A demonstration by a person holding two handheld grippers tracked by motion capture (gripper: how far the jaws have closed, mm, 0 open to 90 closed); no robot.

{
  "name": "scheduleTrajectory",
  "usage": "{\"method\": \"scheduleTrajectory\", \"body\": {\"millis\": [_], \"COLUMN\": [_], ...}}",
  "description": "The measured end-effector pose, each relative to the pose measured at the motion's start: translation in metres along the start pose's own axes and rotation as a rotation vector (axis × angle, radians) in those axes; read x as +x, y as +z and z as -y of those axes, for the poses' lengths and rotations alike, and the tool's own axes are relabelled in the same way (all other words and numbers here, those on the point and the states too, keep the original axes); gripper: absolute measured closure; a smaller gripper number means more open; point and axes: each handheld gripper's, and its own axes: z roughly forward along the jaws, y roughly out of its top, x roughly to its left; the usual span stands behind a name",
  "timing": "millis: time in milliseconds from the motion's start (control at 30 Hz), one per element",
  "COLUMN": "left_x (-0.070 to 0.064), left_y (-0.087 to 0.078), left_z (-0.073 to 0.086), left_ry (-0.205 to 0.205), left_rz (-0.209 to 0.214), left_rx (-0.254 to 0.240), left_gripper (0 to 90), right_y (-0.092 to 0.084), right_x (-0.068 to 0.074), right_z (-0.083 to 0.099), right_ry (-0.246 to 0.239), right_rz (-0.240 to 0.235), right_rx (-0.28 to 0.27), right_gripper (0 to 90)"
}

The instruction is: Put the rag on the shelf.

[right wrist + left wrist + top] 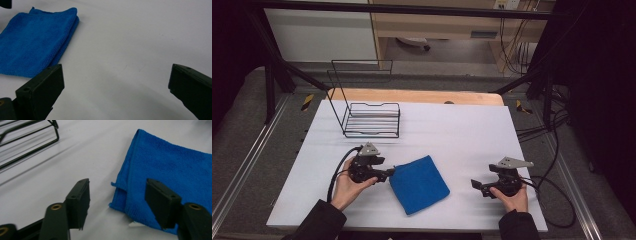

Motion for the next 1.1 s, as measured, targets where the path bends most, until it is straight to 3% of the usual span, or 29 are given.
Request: {"method": "scheduleTrajectory", "body": {"millis": [167, 233, 400, 567, 933, 1100], "left_x": [-0.002, -0.001, 0.0, -0.001, -0.006, -0.007], "left_y": [0.016, 0.021, 0.027, 0.029, 0.031, 0.031], "left_z": [-0.002, 0.001, 0.005, 0.007, 0.007, 0.007], "left_ry": [-0.005, -0.027, -0.045, -0.037, -0.03, -0.022], "left_rz": [-0.007, 0.01, 0.031, 0.031, 0.026, 0.029], "left_rx": [0.055, 0.081, 0.108, 0.122, 0.133, 0.137], "left_gripper": [51.8, 56.6, 64.6, 68.6, 77.5, 81.5], "right_y": [0.001, 0.001, 0.003, 0.008, 0.045, 0.071], "right_x": [0.001, 0.001, 0.003, 0.009, 0.042, 0.058], "right_z": [0.0, 0.0, -0.002, -0.008, -0.047, -0.066], "right_ry": [0.003, 0.005, -0.005, 0.003, -0.032, -0.033], "right_rz": [-0.002, -0.002, -0.001, -0.002, 0.015, 0.006], "right_rx": [0.007, 0.006, 0.01, 0.007, 0.007, 0.023], "right_gripper": [1.1, 1.2, 1.4, 5.9, 16.5, 21.0]}}
